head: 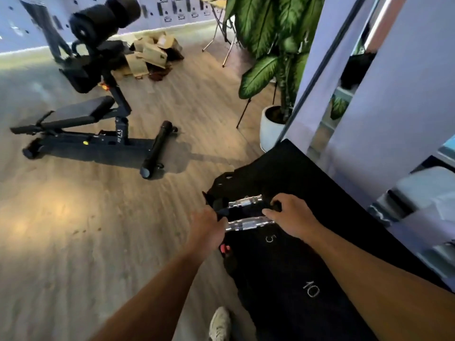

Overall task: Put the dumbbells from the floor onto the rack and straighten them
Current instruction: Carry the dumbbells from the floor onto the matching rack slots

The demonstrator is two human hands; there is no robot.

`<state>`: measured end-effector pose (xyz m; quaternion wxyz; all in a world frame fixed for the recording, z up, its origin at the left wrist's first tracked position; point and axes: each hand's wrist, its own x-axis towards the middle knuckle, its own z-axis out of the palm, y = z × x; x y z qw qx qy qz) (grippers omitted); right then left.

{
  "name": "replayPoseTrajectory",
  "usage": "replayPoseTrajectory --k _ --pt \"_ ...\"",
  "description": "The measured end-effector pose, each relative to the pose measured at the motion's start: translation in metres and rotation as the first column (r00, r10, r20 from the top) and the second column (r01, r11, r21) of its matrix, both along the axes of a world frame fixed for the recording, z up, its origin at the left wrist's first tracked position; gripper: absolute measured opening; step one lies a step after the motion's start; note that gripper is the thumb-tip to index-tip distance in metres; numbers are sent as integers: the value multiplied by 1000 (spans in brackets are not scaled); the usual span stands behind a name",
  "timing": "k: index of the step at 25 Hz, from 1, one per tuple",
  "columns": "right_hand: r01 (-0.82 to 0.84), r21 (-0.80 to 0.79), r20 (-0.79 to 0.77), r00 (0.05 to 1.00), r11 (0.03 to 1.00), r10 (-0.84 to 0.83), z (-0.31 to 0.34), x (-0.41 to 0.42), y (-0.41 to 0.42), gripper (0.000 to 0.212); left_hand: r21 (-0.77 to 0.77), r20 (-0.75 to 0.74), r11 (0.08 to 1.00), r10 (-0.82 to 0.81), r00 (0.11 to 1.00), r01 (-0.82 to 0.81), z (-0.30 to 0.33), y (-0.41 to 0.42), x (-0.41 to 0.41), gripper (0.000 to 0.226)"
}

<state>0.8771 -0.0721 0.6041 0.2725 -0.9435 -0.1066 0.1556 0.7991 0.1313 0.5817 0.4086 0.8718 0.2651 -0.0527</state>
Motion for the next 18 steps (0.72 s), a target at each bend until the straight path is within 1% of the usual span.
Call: replayPoseTrajectory --k 1,3,6,8,10,14,16,18 --pt "28 -16 -12 1000 999 -29 -6 8 -4 27 20 -25 999 -34 999 35 -12 -3 13 27" --pt "103 -63 -36 994 993 -105 -22 24 -11 33 2 -107 997 -82 991 82 -39 -10 38 33" --pt "177 -165 -86 977 970 -193 -51 41 -17 41 16 -216 982 -181 960 188 -73 -20 61 30" --pt "176 -211 -95 975 962 -199 -69 51 -17 47 44 -262 960 -256 930 276 -93 -25 73 27" --pt "154 -225 -107 978 962 -182 -82 58 -15 51 69 -302 941 -297 906 332 -105 -26 79 24" --pt "160 -265 -131 971 951 -200 -105 67 -8 46 146 -370 869 -396 840 474 -124 -24 91 20" --pt "170 -281 -101 973 945 -206 -110 70 -2 40 204 -383 818 -439 813 537 -127 -21 94 27" --pt "182 -283 -86 973 942 -214 -110 73 4 40 224 -371 816 -434 821 533 -131 -18 95 32"
